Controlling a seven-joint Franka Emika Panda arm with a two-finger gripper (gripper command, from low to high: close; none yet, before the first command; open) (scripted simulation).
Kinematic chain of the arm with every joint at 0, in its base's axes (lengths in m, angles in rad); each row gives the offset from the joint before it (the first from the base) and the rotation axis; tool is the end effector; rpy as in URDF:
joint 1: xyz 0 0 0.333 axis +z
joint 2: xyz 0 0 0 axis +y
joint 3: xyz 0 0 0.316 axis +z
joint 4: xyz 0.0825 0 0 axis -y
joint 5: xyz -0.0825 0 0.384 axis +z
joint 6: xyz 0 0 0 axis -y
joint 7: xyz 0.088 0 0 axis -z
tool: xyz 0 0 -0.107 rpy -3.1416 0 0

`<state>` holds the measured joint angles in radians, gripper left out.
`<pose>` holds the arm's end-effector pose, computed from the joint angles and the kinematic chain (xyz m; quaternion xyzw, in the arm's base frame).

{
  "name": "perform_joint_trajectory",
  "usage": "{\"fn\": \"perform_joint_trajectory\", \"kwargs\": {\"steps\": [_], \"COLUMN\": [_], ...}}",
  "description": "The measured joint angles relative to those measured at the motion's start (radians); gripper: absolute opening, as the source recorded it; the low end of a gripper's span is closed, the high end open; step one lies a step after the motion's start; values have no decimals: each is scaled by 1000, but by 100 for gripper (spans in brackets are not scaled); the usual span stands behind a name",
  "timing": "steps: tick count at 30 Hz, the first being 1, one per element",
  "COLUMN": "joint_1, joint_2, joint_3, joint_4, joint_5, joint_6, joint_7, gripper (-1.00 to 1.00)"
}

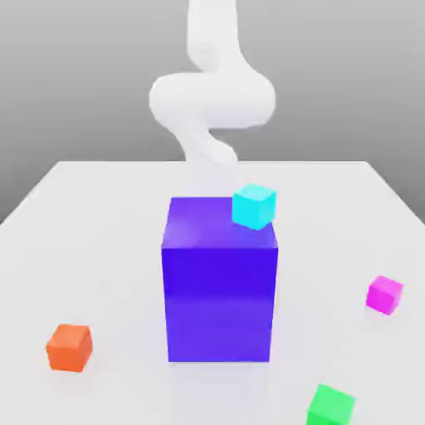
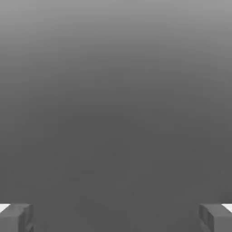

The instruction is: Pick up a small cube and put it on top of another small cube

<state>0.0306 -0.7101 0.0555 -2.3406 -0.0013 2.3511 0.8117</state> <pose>0.3799 0.0396 0.6630 -0.8750 0.3318 -0.3258 0.1349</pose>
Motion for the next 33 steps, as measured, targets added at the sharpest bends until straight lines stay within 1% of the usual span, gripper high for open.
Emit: {"fn": "perform_joint_trajectory", "kwargs": {"steps": [6,12,17,21,22,24,29,30,33], "joint_1": [77,156,227,333,356,392,554,584,584], "joint_2": [220,435,620,772,809,879,1037,1059,1059], "joint_3": [145,288,400,446,446,410,212,177,177], "joint_4": [-100,-197,-278,-341,-354,-353,-315,-309,-309], "joint_5": [-12,-46,-101,-168,-186,-260,-448,-471,-471], "joint_6": [127,250,351,430,450,492,604,622,622], "joint_7": [35,86,148,213,229,288,432,450,451], "gripper": [0,0,0,0,0,0,0,-100,-100]}}
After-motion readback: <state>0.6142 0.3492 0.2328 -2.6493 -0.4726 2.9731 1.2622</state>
